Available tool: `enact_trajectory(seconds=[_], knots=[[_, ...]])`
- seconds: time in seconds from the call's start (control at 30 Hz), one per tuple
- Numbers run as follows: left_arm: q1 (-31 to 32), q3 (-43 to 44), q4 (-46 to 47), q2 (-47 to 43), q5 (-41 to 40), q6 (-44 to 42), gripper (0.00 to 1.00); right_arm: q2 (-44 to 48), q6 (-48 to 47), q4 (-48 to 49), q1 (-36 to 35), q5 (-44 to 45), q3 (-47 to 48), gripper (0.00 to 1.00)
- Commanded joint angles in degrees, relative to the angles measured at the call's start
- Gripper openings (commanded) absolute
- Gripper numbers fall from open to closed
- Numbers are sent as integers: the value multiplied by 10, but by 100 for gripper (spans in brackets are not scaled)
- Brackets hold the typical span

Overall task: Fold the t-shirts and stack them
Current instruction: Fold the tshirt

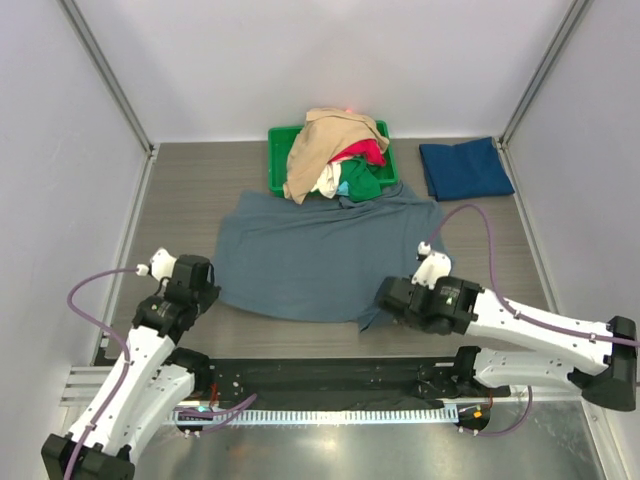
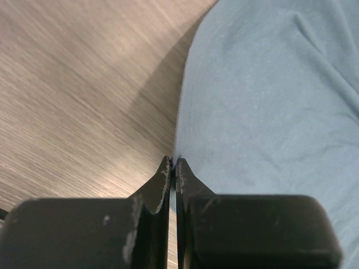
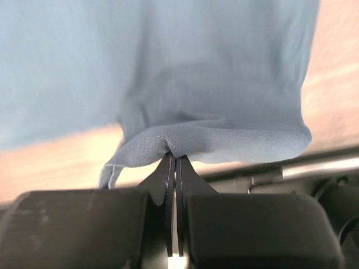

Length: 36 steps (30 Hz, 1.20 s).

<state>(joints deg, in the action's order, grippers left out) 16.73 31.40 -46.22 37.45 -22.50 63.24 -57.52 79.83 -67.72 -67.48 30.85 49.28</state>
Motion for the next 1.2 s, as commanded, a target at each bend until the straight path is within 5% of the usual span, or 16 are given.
enact_trajectory(seconds=[0.0, 0.17, 0.5, 1.17], knots=[[-3, 50, 3, 34, -21, -33, 0, -6, -124, 36, 80, 51, 51, 1], [-4, 107, 36, 125, -11, -78, 0, -57, -277, 84, 197, 39, 120, 1], [-35, 207, 75, 306, 24, -153, 0, -155, -433, 159, 349, 5, 216, 1], [-79, 361, 91, 565, 46, -194, 3, -361, -527, 246, 459, -33, 336, 1]])
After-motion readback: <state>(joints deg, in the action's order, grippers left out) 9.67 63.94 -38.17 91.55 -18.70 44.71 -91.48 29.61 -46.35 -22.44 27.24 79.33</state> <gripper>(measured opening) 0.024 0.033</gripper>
